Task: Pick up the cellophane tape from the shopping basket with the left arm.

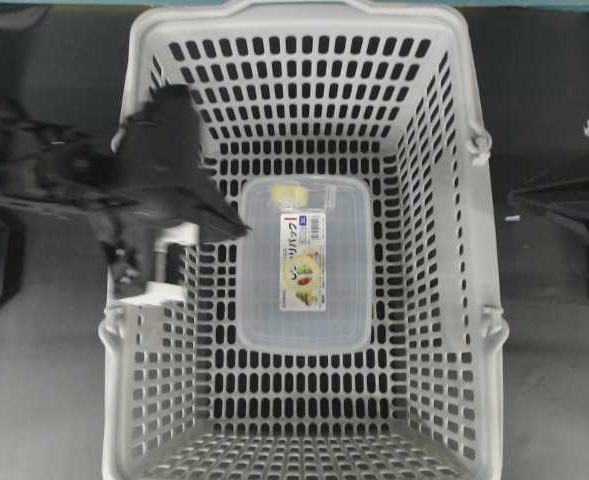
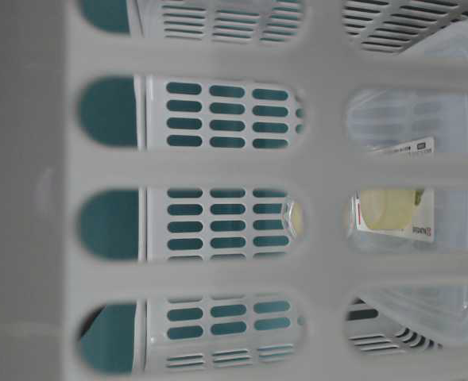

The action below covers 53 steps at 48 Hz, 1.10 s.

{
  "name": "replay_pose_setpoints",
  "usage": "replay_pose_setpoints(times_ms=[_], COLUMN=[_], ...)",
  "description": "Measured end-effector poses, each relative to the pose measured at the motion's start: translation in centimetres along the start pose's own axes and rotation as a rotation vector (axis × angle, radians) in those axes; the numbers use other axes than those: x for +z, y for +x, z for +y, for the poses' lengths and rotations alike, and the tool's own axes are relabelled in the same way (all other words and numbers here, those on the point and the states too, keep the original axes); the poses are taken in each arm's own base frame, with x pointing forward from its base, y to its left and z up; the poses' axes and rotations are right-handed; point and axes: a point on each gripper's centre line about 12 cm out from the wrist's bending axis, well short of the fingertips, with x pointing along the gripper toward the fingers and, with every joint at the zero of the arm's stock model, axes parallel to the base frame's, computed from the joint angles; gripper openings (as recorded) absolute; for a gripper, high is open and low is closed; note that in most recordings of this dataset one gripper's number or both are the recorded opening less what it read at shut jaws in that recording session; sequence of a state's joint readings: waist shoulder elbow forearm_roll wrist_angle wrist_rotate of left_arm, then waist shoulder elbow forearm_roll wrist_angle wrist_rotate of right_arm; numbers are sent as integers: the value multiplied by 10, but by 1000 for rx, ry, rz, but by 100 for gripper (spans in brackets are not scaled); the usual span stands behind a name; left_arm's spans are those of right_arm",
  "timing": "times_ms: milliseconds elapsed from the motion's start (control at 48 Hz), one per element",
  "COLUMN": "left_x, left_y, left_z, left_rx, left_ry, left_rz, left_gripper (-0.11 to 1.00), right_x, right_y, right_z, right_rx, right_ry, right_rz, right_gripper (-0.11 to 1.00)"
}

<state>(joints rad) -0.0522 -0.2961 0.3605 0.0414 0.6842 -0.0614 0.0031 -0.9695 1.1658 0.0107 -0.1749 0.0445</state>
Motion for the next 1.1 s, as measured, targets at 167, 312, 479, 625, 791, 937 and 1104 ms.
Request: replay_pose_setpoints(times_ms=[167, 312, 479, 625, 791, 937, 1104], left_x=[4, 4, 3, -1, -8, -15, -24], left_y=[25, 44, 68, 92, 119, 139, 153], left_z=[-1, -2, -4, -4, -5, -7, -7], left_rx=[5, 6, 8, 13, 15, 15, 16], left_ry=[3, 4, 5, 11, 13, 16, 22], left_rz=[110, 158, 237, 328, 388, 426, 461], left_gripper=[2, 35, 83, 90, 90, 90, 91], right_x=[0, 0, 0, 0, 0, 0, 0], right_y=[0, 0, 0, 0, 0, 0, 0], right_z=[0, 0, 0, 0, 0, 0, 0], right_rx=[0, 0, 0, 0, 0, 0, 0], right_ry=[3, 0, 2, 2, 2, 2, 0], right_rz=[2, 2, 2, 2, 2, 2, 0], right_gripper=[8, 25, 44, 50, 50, 50, 50])
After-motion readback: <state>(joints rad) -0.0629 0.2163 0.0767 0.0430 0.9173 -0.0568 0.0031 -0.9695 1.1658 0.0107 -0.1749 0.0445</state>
